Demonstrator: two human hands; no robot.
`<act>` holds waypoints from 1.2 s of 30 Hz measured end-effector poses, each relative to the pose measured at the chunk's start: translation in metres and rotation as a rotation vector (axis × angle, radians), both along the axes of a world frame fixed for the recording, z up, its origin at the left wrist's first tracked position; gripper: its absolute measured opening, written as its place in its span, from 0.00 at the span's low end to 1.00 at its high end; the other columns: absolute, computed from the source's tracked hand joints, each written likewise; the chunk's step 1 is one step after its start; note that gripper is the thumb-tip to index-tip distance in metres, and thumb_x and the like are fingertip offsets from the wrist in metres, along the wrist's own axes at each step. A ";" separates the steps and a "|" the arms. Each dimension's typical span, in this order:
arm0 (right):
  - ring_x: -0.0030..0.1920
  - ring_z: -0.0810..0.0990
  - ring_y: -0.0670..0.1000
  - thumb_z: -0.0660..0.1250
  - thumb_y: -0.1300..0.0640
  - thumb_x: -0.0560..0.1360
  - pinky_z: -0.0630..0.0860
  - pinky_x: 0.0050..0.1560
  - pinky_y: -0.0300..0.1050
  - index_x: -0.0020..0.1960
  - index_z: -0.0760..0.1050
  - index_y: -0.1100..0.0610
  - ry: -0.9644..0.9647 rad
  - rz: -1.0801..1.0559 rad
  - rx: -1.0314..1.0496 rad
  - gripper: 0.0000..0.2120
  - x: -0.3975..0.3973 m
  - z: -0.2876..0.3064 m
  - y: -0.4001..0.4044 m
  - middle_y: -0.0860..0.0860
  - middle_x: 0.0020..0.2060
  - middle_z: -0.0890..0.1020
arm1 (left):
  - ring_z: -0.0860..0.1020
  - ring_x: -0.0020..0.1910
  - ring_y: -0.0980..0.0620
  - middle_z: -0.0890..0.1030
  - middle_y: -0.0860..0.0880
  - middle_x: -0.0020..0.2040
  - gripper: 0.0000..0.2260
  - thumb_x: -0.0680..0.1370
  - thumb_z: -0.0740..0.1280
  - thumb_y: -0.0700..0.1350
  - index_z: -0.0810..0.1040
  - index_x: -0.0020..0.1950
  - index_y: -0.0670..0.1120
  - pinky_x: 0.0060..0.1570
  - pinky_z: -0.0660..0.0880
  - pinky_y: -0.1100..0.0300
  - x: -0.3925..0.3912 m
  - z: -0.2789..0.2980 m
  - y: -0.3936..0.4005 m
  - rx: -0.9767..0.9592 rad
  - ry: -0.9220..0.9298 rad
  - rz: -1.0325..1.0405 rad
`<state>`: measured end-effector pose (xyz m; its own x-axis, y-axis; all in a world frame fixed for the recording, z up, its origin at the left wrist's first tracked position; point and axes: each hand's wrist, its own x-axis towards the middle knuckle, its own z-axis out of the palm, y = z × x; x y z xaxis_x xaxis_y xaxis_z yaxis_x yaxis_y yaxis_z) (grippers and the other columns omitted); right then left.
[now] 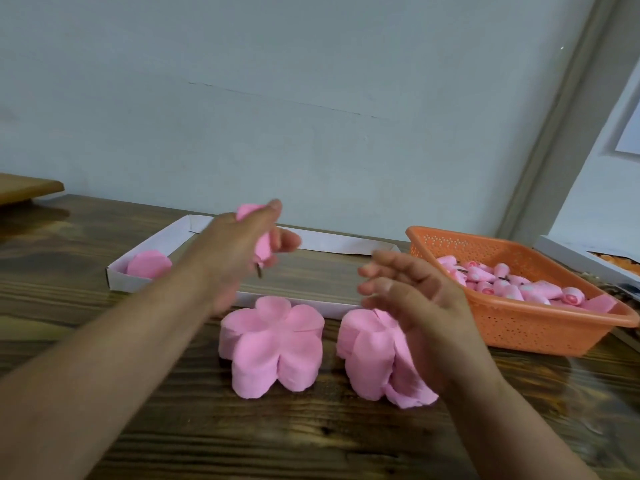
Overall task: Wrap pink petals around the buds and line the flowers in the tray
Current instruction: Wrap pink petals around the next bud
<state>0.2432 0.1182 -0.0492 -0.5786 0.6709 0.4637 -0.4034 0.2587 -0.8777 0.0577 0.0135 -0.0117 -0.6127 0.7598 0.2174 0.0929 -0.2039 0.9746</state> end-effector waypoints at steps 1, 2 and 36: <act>0.43 0.82 0.50 0.69 0.63 0.65 0.78 0.42 0.41 0.52 0.79 0.57 0.008 -0.040 0.015 0.15 0.003 0.003 0.004 0.53 0.44 0.84 | 0.79 0.42 0.49 0.84 0.51 0.36 0.20 0.79 0.62 0.52 0.73 0.28 0.47 0.51 0.72 0.52 -0.015 0.002 0.000 -0.046 0.031 0.082; 0.43 0.82 0.49 0.70 0.63 0.66 0.78 0.42 0.40 0.52 0.79 0.57 0.006 -0.078 0.039 0.15 0.005 0.005 0.006 0.53 0.43 0.84 | 0.78 0.39 0.50 0.84 0.51 0.35 0.19 0.80 0.62 0.52 0.73 0.31 0.47 0.47 0.72 0.53 -0.031 0.002 0.001 -0.098 0.070 0.164; 0.46 0.82 0.51 0.67 0.63 0.73 0.78 0.39 0.36 0.47 0.82 0.48 0.018 -0.310 0.121 0.11 0.015 -0.002 0.048 0.52 0.45 0.84 | 0.68 0.44 0.50 0.78 0.37 0.61 0.14 0.78 0.57 0.31 0.77 0.60 0.34 0.28 0.61 0.64 -0.123 0.006 0.018 -1.295 0.957 0.265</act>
